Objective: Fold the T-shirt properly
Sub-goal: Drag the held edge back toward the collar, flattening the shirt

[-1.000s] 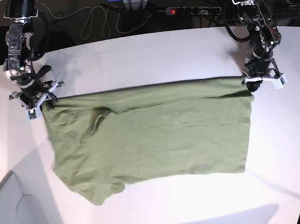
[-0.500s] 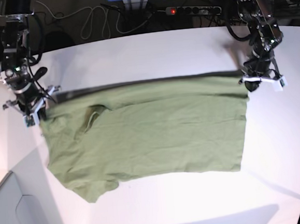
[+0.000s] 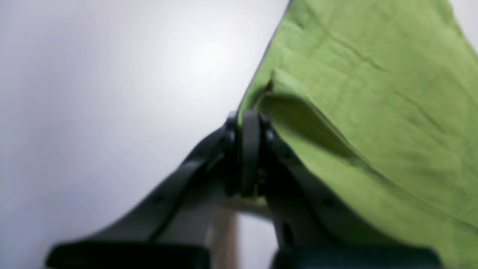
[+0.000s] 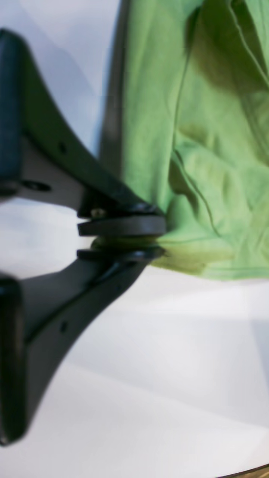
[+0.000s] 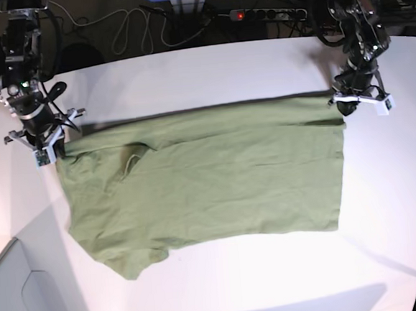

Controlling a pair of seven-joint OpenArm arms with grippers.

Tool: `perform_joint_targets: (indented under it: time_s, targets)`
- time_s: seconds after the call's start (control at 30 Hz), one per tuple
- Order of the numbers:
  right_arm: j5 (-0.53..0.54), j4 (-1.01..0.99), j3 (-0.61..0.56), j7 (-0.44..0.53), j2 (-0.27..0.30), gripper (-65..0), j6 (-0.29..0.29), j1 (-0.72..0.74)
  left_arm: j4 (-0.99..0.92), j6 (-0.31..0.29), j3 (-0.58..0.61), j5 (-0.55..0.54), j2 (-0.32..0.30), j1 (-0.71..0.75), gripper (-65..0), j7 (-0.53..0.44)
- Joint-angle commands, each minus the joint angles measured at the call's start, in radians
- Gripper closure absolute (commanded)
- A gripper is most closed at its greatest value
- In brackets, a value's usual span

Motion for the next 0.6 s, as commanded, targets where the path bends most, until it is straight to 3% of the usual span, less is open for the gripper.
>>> perform_joint_targets:
  time_s: [0.0,0.37,0.57]
  targets:
    - [0.004,0.029,0.009,0.03,0.013,-0.1,0.0,0.004,0.021,-0.003,-0.005,-0.009,-0.007,0.0,0.0,-0.021]
    - [-0.003,0.02,0.009,0.021,0.016,-0.1,0.0,-0.111,0.035,-0.003,-0.006,-0.009,-0.005,0.123,0.0,-0.024]
    - [-0.005,0.022,0.041,0.029,0.014,-0.1,0.0,-0.178,0.164,-0.003,-0.022,-0.009,-0.005,0.204,0.0,-0.021]
